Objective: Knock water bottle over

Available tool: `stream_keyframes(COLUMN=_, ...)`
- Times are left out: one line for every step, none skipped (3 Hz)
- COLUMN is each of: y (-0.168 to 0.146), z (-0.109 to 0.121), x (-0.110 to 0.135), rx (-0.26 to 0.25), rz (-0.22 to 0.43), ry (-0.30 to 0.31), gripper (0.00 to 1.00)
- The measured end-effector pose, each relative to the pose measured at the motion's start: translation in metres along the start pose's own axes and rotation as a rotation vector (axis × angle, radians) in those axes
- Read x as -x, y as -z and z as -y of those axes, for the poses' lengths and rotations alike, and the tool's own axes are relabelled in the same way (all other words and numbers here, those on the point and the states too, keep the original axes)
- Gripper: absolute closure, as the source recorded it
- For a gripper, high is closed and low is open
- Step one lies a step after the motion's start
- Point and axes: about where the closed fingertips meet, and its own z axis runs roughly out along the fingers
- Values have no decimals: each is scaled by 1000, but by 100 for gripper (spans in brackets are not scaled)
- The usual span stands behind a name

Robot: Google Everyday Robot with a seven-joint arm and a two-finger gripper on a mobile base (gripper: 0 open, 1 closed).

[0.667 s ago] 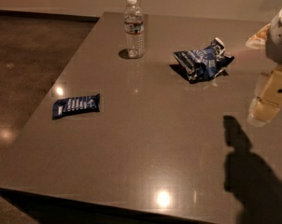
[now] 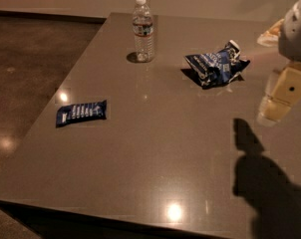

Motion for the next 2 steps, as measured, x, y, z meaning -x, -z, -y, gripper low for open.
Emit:
stream_keyframes(y=-8, z=26, x=19, rx=-13, rz=45, ry=-6, gripper=0)
stream_keyframes(y=-25, z=64, x=48, rx=-34, rz=89, ry=-43, gripper=0)
